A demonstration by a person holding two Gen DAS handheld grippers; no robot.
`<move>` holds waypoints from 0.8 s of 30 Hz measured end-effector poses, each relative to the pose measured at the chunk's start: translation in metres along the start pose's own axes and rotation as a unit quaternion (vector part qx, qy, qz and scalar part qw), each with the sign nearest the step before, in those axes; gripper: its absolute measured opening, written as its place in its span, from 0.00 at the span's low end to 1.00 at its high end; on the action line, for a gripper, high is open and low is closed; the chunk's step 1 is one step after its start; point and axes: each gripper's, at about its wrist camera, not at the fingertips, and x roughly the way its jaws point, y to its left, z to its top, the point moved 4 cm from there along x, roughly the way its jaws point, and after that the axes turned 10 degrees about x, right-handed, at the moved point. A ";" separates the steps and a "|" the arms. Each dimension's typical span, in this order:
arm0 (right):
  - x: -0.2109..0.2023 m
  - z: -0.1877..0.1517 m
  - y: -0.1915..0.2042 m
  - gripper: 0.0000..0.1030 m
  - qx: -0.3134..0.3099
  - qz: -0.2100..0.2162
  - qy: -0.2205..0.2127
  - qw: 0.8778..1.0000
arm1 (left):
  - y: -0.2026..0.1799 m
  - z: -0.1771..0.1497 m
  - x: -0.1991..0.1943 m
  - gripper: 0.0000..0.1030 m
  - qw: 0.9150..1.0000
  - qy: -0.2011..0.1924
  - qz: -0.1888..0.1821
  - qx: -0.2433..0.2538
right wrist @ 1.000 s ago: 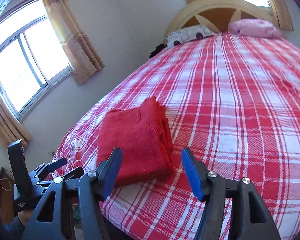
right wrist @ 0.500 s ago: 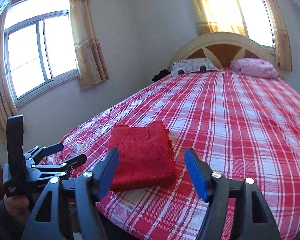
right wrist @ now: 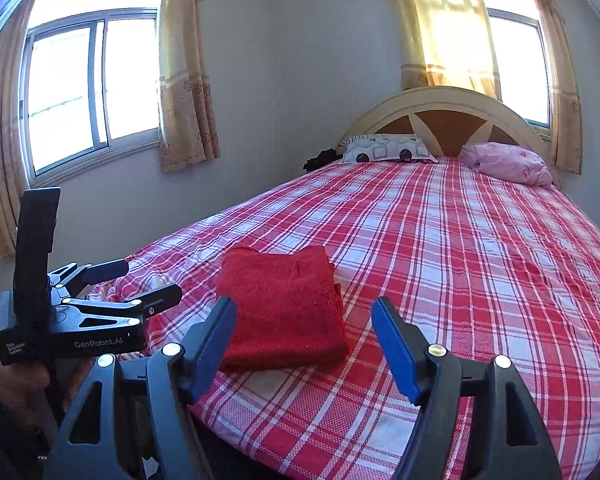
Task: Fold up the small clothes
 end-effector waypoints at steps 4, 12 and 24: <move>-0.005 0.001 0.001 0.69 -0.007 -0.002 -0.007 1.000 | -0.003 0.000 -0.002 0.98 1.000 -0.002 0.000 0.004; -0.006 0.000 0.000 0.69 -0.004 -0.003 -0.006 1.000 | -0.006 0.000 -0.003 0.98 1.000 -0.002 0.001 0.005; -0.011 0.003 0.000 0.69 -0.006 -0.009 -0.023 1.000 | -0.008 0.005 -0.007 1.00 1.000 -0.011 0.005 0.016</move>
